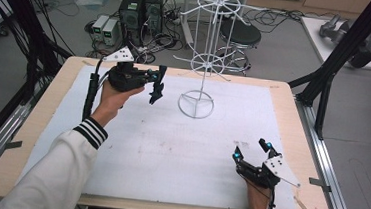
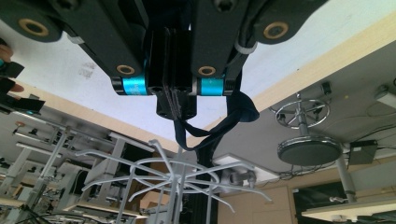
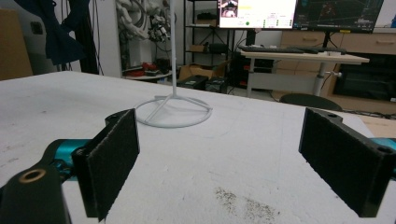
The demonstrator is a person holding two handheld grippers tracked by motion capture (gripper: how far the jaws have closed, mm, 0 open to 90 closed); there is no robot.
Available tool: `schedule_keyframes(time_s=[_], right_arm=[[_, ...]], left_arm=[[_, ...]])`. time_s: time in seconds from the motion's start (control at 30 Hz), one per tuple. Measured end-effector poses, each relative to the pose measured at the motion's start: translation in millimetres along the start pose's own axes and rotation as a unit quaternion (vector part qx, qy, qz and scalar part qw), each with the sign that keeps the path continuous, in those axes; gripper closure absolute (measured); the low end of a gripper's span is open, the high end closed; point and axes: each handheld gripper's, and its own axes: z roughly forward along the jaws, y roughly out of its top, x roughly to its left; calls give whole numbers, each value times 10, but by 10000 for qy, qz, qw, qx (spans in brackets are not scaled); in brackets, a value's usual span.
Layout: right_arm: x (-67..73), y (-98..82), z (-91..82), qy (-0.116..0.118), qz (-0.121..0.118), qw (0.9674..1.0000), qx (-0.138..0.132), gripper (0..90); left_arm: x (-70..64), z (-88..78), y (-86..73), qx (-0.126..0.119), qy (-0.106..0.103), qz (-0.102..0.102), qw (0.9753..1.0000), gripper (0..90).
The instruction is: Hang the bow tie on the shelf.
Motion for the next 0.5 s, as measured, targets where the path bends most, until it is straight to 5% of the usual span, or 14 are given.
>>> schedule_keyframes(time_s=[0.5], right_arm=[[-2,-1,1,9,1,10000,-4,114]], left_arm=[[-151,207,128,-9,-139,95,9999,884]])
